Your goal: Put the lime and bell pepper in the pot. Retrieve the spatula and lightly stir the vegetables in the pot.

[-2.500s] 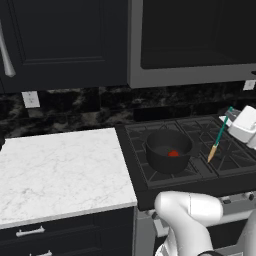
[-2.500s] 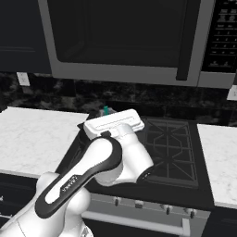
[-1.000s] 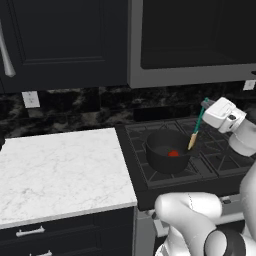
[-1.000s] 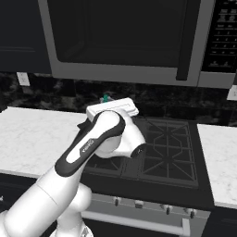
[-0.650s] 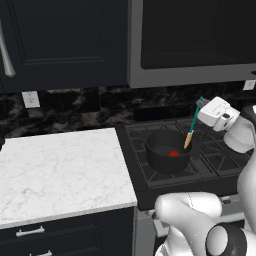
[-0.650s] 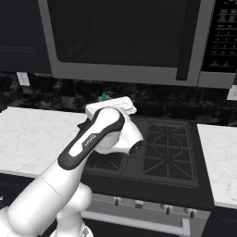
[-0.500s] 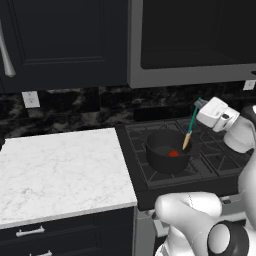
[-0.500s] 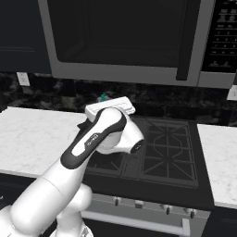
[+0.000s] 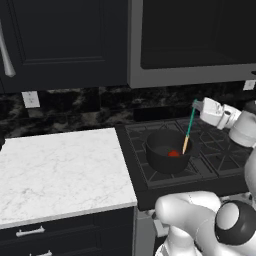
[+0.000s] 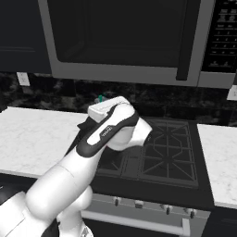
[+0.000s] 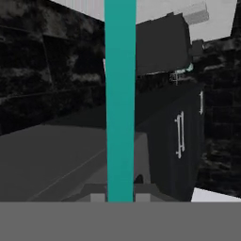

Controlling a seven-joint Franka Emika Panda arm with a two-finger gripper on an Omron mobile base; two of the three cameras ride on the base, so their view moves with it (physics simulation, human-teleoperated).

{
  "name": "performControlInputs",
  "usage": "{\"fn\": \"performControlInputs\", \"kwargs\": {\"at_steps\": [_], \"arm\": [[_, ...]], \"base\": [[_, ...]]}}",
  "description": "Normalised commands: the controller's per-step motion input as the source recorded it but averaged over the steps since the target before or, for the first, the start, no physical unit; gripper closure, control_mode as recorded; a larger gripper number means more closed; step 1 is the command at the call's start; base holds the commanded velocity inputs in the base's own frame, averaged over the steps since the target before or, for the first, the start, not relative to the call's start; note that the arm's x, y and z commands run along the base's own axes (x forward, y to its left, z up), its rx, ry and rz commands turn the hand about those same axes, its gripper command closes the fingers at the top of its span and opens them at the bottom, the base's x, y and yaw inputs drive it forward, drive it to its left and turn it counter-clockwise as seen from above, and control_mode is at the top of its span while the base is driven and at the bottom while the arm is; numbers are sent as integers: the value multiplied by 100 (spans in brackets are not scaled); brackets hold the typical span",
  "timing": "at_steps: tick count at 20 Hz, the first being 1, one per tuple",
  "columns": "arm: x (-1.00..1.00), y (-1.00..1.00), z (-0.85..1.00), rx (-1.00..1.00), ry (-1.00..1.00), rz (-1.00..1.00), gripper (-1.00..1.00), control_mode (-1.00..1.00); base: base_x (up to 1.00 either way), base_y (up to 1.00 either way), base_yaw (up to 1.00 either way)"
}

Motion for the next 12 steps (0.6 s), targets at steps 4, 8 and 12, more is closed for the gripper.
{"fn": "performControlInputs", "kwargs": {"at_steps": [4, 8, 12], "arm": [[19, 4, 0, -2, 11, 25, 100, -100], [6, 4, -11, -1, 0, 25, 100, -100], [8, 10, -17, 0, -5, 20, 100, -100]], "base": [[0, 0, 0], [0, 0, 0], [0, 0, 0]]}}
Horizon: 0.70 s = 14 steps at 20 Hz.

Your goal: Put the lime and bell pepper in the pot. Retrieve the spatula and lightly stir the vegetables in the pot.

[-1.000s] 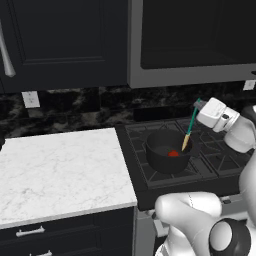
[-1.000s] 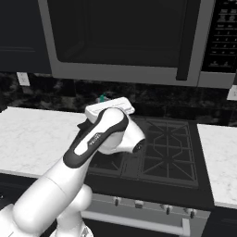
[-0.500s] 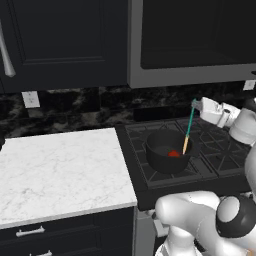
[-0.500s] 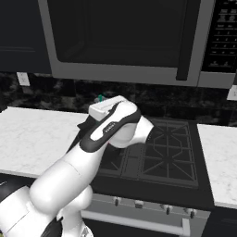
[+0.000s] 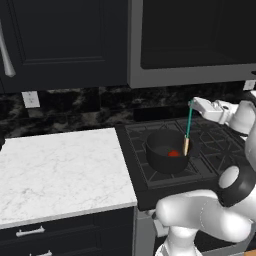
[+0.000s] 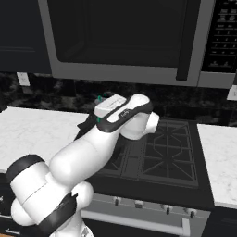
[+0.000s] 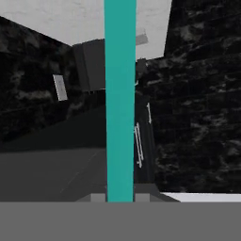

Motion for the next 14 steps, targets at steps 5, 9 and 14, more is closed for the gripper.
{"fn": "performControlInputs", "kwargs": {"at_steps": [5, 9, 14], "arm": [[23, 24, -8, -3, -6, 7, 100, -100], [19, 10, 0, -1, 0, 5, 100, -100], [9, 10, -19, 0, 0, 6, 100, -100]], "base": [[0, 0, 0], [0, 0, 0], [0, 0, 0]]}}
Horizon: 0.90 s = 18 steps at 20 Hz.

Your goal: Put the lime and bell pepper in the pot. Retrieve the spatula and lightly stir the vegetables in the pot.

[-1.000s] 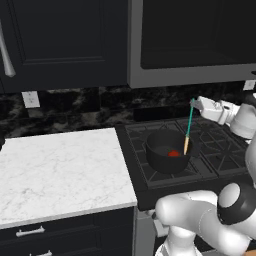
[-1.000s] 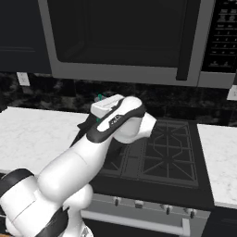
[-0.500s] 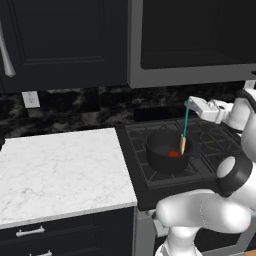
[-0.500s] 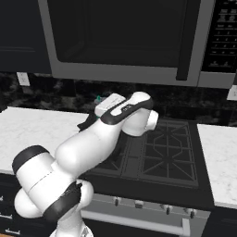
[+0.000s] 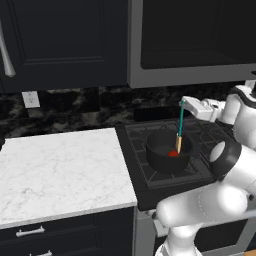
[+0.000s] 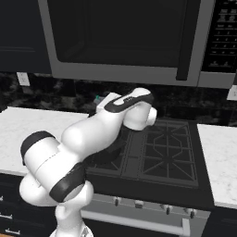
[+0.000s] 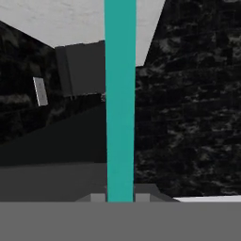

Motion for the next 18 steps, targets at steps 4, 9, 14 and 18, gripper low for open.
{"fn": "performControlInputs", "kwargs": {"at_steps": [4, 9, 14, 18], "arm": [[18, 11, -23, 0, 0, 9, 100, -100], [19, 2, -25, 0, 0, 8, 100, -100], [18, 0, -26, -1, -1, 7, 100, -100], [21, 0, -23, -1, -2, 7, 100, -100]], "base": [[0, 0, 0], [0, 0, 0], [0, 0, 0], [0, 0, 0]]}}
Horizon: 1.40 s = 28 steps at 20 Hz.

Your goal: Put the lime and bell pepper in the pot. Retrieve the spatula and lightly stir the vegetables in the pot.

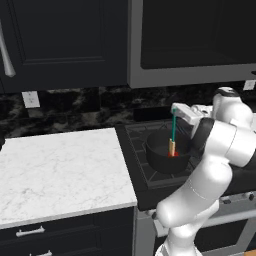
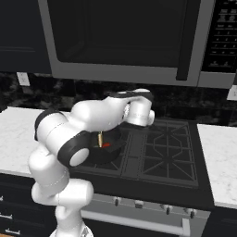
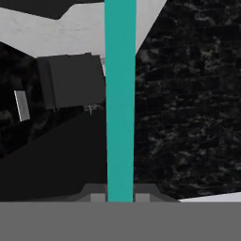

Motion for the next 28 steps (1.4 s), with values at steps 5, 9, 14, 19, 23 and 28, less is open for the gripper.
{"fn": "performControlInputs", "kwargs": {"at_steps": [5, 9, 14, 19, 23, 28], "arm": [[19, 1, -33, 0, -6, 9, 100, -100], [18, 8, -45, 0, -10, 11, 100, -100], [18, 4, -42, 0, -15, 11, 100, -100], [1, 8, -77, 5, -13, 12, 100, -100], [0, 0, -87, 7, -21, 13, 100, -100], [0, -2, -24, 12, -14, 7, 100, -100]], "base": [[0, 0, 0], [0, 0, 0], [0, 0, 0], [0, 0, 0], [0, 0, 0], [0, 0, 0]]}}
